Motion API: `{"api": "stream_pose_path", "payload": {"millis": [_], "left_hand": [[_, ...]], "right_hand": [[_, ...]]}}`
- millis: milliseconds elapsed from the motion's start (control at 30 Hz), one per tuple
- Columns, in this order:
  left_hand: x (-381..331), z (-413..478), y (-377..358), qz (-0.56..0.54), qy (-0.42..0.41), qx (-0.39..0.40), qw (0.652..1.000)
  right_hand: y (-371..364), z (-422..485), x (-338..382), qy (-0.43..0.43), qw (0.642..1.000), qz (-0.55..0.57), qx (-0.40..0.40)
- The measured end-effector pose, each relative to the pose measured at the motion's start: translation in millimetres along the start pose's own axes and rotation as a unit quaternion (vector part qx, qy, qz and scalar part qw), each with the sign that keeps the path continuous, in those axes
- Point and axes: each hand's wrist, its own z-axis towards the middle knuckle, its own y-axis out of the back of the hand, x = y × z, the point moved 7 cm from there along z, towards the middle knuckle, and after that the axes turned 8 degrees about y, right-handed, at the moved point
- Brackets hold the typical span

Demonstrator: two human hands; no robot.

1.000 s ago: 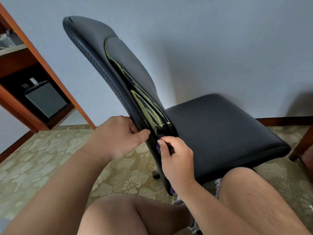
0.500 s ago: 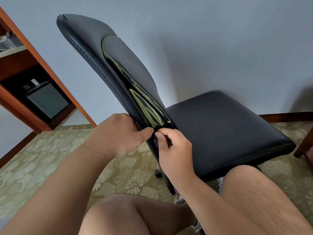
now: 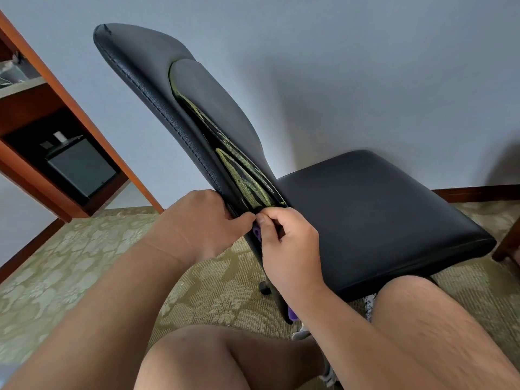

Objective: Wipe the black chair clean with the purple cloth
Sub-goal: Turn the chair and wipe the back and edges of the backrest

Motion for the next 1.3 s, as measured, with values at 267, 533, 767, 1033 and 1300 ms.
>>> {"api": "stream_pose_path", "payload": {"millis": [267,533,767,1033,1300], "left_hand": [[-1.6,-3.0,-1.9,0.029,-0.009,0.028,0.999],[-1.8,-0.7,-5.5,0.024,0.001,0.034,0.999],[2.6,-0.7,-5.1,0.026,0.011,0.058,0.998],[3.2,-2.3,-6.5,0.014,0.02,0.056,0.998],[5.8,0.8,-9.3,-0.043,0.04,0.036,0.998]], "right_hand": [[4.3,-24.0,-31.9,-0.06,0.998,-0.019,-0.001],[13.7,13.1,0.0,-0.016,0.998,-0.009,-0.06],[16.8,-14.9,-41.7,-0.089,0.995,-0.047,-0.011],[13.7,6.8,-11.7,-0.052,0.998,-0.009,-0.04],[14.6,-12.5,-25.5,-0.04,0.997,-0.067,-0.028]]}}
